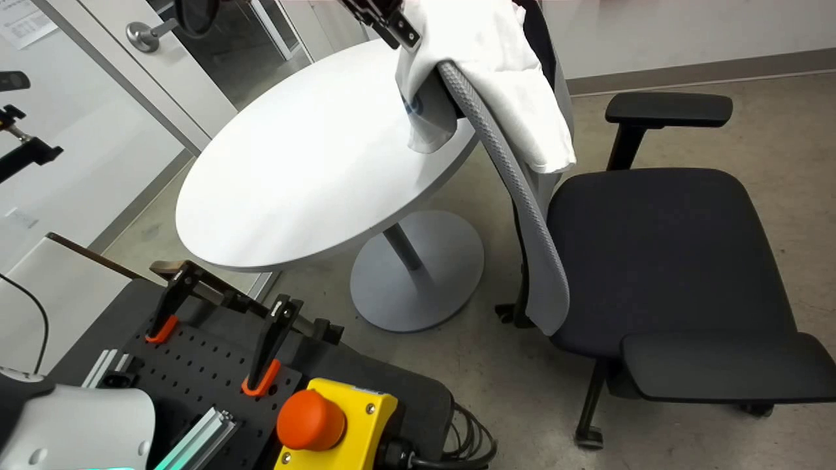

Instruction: Take the cloth and put it on the table

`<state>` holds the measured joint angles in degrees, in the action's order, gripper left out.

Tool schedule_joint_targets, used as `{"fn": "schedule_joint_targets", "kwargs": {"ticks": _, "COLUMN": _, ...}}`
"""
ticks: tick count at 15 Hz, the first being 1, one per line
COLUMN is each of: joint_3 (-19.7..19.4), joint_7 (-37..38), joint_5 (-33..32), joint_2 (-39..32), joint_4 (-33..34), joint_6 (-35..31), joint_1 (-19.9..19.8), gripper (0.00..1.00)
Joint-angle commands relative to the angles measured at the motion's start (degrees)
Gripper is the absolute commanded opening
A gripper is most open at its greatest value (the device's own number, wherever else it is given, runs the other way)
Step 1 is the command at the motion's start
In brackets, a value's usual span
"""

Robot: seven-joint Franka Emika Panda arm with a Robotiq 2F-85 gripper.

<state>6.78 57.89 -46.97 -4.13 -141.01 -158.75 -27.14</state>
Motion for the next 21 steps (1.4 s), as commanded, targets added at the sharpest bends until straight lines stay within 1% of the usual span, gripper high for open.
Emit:
{"fn": "schedule_joint_targets", "kwargs": {"ticks": 1, "joint_3": 0.09, "joint_7": 2.51, "joint_5": -1.32, "joint_2": -1.38, "joint_4": 1.76, "joint_6": 1.20, "joint_1": 0.59, "gripper": 0.23}}
{"fn": "schedule_joint_targets", "kwargs": {"ticks": 2, "joint_3": 0.07, "joint_7": 2.61, "joint_5": -1.26, "joint_2": -1.55, "joint_4": 1.86, "joint_6": 1.17, "joint_1": 0.60, "gripper": 0.14}}
{"fn": "schedule_joint_targets", "kwargs": {"ticks": 4, "joint_3": 0.07, "joint_7": 2.70, "joint_5": -1.06, "joint_2": -1.76, "joint_4": 2.01, "joint_6": 1.19, "joint_1": 0.61, "gripper": 0.02}}
{"fn": "schedule_joint_targets", "kwargs": {"ticks": 5, "joint_3": 0.07, "joint_7": 2.70, "joint_5": -0.92, "joint_2": -1.85, "joint_4": 2.08, "joint_6": 1.19, "joint_1": 0.61, "gripper": 0.00}}
{"fn": "schedule_joint_targets", "kwargs": {"ticks": 11, "joint_3": 0.13, "joint_7": 2.35, "joint_5": 0.29, "joint_2": -2.06, "joint_4": 2.37, "joint_6": 1.18, "joint_1": 0.43, "gripper": 0.00}}
{"fn": "schedule_joint_targets", "kwargs": {"ticks": 13, "joint_3": 0.55, "joint_7": 1.17, "joint_5": 2.52, "joint_2": -1.51, "joint_4": 1.85, "joint_6": 1.03, "joint_1": 0.38, "gripper": 0.00}}
{"fn": "schedule_joint_targets", "kwargs": {"ticks": 15, "joint_3": 1.93, "joint_7": -2.67, "joint_5": 9.79, "joint_2": 0.00, "joint_4": 0.45, "joint_6": 0.34, "joint_1": 0.18, "gripper": 0.00}}
{"fn": "schedule_joint_targets", "kwargs": {"ticks": 16, "joint_3": -3.79, "joint_7": -6.42, "joint_5": 16.68, "joint_2": 1.11, "joint_4": -0.31, "joint_6": -0.30, "joint_1": 6.86, "gripper": 0.00}}
{"fn": "schedule_joint_targets", "kwargs": {"ticks": 17, "joint_3": 2.65, "joint_7": -8.34, "joint_5": 20.60, "joint_2": 1.83, "joint_4": -0.57, "joint_6": -0.08, "joint_1": 1.14, "gripper": 0.00}}
{"fn": "schedule_joint_targets", "kwargs": {"ticks": 18, "joint_3": 3.07, "joint_7": -11.03, "joint_5": 25.61, "joint_2": 2.63, "joint_4": -0.85, "joint_6": -0.14, "joint_1": 1.69, "gripper": 0.00}}
{"fn": "schedule_joint_targets", "kwargs": {"ticks": 21, "joint_3": 5.58, "joint_7": -18.85, "joint_5": 39.67, "joint_2": 5.27, "joint_4": -0.35, "joint_6": 0.88, "joint_1": 1.71, "gripper": 0.00}}
